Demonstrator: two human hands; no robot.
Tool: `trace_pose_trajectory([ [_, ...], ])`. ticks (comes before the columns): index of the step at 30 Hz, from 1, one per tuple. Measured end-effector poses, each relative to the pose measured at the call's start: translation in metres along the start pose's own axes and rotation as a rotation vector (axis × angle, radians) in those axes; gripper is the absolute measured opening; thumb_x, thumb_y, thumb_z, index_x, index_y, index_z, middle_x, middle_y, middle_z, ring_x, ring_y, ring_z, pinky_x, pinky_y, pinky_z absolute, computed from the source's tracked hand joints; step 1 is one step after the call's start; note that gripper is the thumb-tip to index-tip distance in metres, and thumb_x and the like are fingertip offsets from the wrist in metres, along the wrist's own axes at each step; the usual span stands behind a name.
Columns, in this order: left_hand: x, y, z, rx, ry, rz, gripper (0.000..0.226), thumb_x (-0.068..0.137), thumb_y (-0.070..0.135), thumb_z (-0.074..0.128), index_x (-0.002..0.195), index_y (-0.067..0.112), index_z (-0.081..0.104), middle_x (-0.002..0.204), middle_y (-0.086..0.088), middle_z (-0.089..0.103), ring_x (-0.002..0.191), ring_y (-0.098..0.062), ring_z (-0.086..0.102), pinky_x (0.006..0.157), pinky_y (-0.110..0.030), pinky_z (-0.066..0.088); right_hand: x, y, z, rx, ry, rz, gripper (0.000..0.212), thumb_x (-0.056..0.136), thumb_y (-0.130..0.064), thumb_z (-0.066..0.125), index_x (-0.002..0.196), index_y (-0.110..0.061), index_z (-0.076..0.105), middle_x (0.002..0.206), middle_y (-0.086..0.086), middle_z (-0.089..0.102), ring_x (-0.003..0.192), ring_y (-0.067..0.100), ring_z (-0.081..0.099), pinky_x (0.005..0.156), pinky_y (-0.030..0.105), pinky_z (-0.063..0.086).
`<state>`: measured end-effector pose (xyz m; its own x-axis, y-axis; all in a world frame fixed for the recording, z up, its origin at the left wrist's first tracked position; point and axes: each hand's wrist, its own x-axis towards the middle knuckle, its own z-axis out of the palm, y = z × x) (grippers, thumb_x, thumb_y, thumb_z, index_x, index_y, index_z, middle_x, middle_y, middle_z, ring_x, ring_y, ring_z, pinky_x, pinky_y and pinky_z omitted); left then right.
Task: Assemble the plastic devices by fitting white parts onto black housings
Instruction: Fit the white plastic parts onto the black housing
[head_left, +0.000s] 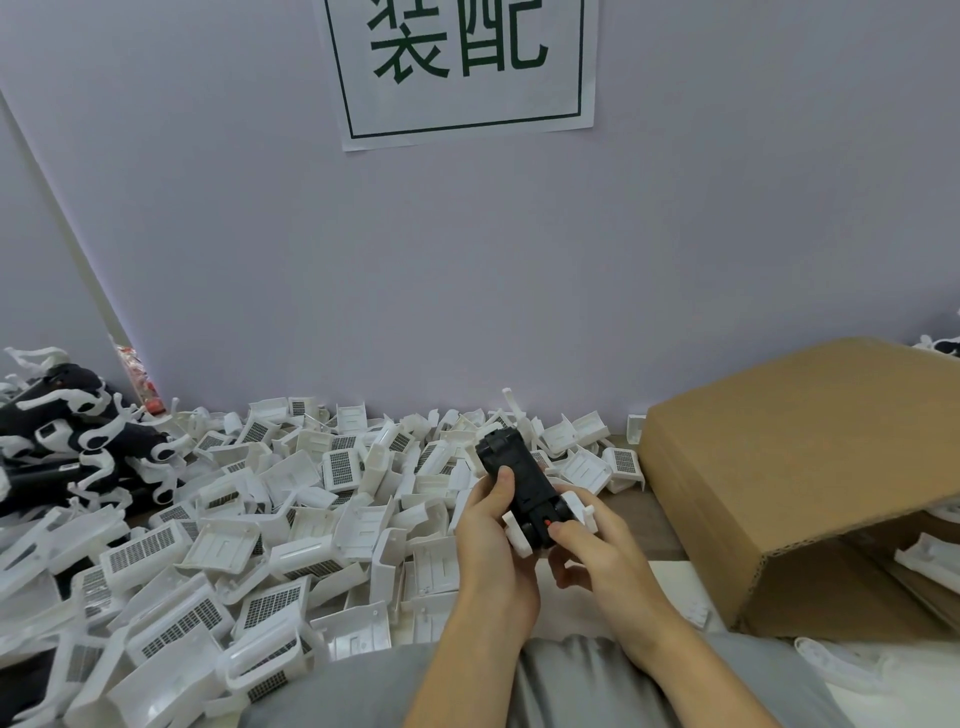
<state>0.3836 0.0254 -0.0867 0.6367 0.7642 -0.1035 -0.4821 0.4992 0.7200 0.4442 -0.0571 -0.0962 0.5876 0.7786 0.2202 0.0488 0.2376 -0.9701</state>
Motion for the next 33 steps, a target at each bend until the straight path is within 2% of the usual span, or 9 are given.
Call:
trace_pose_trajectory([
  [5,-0.0011,-0.0001,0.0004,-0.004,-0.004,-0.005,0.032,0.098,0.022,0.055,0.125,0.007,0.065,0.101,-0.014,0.071,0.083,-0.033,0.062,0.061,-0.035,0.045,0.0004,0.0007,0.0006,-0.011,0.026,0.008,0.028,0.095,0.006,0.047,0.107,-0.011,0.065,0.071,0.004,0.055,0.060,0.015,0.044,0.054,0.026,0.038],
  [8,-0.0020,0.0006,0.0009,-0.005,-0.009,0.001,0.030,0.098,0.020,0.055,0.123,0.007,0.066,0.096,-0.011,0.075,0.075,-0.027,0.068,0.066,-0.037,0.048,0.0022,0.0030,0.0006,-0.026,0.049,0.019,0.029,0.095,0.006,0.047,0.109,-0.013,0.064,0.071,0.005,0.055,0.059,0.016,0.043,0.055,0.027,0.038],
  [13,-0.0021,0.0007,0.0006,0.005,-0.026,0.009,0.027,0.098,0.018,0.055,0.120,0.007,0.067,0.092,-0.010,0.076,0.071,-0.022,0.073,0.072,-0.039,0.051,0.0036,0.0042,-0.0004,-0.085,0.061,0.020,0.030,0.095,0.004,0.047,0.107,-0.017,0.064,0.064,-0.010,0.061,0.054,0.007,0.048,0.052,0.024,0.040],
  [19,-0.0006,-0.0001,-0.0001,0.015,-0.038,0.011,0.023,0.098,0.016,0.056,0.116,0.008,0.068,0.101,-0.015,0.074,0.081,-0.028,0.072,0.080,-0.046,0.051,0.0021,0.0012,0.0009,-0.092,0.078,0.014,0.026,0.094,0.003,0.048,0.097,-0.018,0.064,0.060,-0.012,0.062,0.052,0.000,0.051,0.047,0.019,0.041],
  [27,-0.0020,0.0014,0.0007,0.030,-0.024,0.011,0.026,0.098,0.018,0.056,0.119,0.007,0.067,0.097,-0.012,0.075,0.074,-0.026,0.071,0.068,-0.040,0.051,0.0035,0.0032,0.0008,-0.074,0.056,0.025,0.026,0.096,0.000,0.051,0.106,-0.020,0.065,0.064,-0.010,0.062,0.054,0.009,0.046,0.054,0.026,0.039],
  [29,-0.0013,0.0012,-0.0001,0.016,-0.006,-0.003,0.032,0.098,0.023,0.056,0.123,0.006,0.066,0.100,-0.016,0.072,0.075,-0.030,0.067,0.062,-0.036,0.049,0.0040,0.0041,0.0002,-0.035,0.041,0.010,0.020,0.092,-0.011,0.060,0.108,-0.022,0.066,0.069,-0.006,0.063,0.058,0.012,0.048,0.056,0.026,0.041],
  [31,-0.0011,0.0026,-0.0008,-0.016,0.017,-0.015,0.038,0.098,0.028,0.054,0.125,0.003,0.064,0.100,-0.021,0.066,0.071,-0.032,0.063,0.054,-0.033,0.045,0.0033,0.0046,-0.0021,0.007,0.010,0.017,0.033,0.079,-0.024,0.060,0.112,-0.027,0.066,0.076,0.001,0.065,0.065,0.016,0.054,0.062,0.029,0.042],
  [33,-0.0008,0.0054,-0.0018,-0.089,0.042,-0.002,0.038,0.100,0.033,0.051,0.113,0.002,0.069,0.089,-0.017,0.070,0.064,-0.028,0.067,0.051,-0.031,0.049,0.0034,0.0071,-0.0066,0.092,-0.029,0.022,0.050,0.071,-0.021,0.052,0.119,-0.030,0.062,0.084,0.009,0.065,0.073,0.020,0.058,0.066,0.032,0.042],
])
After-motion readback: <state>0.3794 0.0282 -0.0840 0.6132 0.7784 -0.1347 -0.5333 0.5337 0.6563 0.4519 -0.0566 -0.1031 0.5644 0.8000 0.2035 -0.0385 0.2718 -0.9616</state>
